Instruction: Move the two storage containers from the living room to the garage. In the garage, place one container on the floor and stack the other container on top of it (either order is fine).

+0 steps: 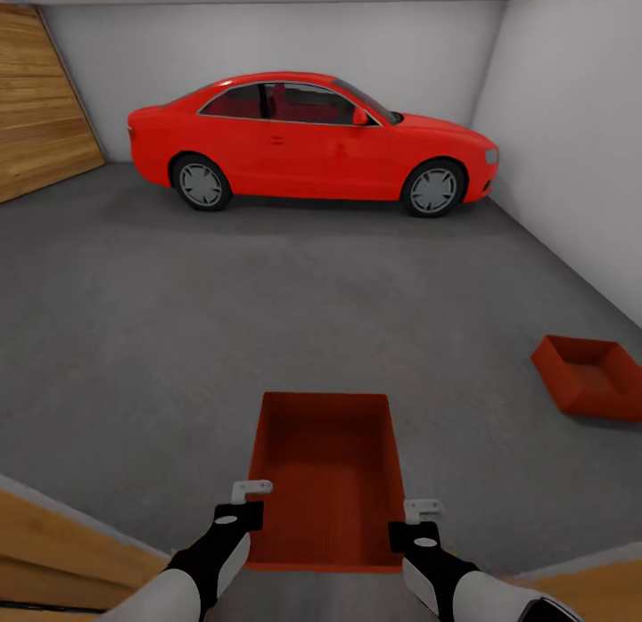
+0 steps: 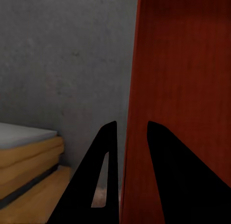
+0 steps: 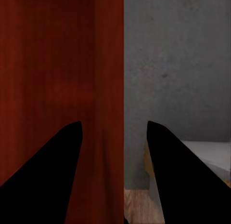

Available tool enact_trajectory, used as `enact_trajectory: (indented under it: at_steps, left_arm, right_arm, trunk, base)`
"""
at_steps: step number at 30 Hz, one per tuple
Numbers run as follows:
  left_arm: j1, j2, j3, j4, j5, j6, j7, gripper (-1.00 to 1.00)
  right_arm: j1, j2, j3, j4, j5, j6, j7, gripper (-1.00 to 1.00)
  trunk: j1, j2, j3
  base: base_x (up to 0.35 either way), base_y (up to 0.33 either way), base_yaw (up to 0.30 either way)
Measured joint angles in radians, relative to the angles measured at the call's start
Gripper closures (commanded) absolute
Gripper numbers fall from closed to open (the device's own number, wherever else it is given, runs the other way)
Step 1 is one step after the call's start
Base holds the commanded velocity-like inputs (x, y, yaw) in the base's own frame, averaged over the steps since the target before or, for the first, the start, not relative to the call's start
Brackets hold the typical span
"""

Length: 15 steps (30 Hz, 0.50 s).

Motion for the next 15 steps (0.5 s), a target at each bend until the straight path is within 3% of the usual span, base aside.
enact_trajectory:
  at_steps: [15]
  left_arm:
    - [0.000,0.000,-0.001,-0.004,0.000,0.000,0.000,1.00]
  right_arm:
    - [0.000,-0.001,0.000,-0.004,-0.001,-0.001,0.000,1.00]
  trunk:
    - [0.000,0.000,0.000]
  base:
    - [0.322,0.000,0.000]
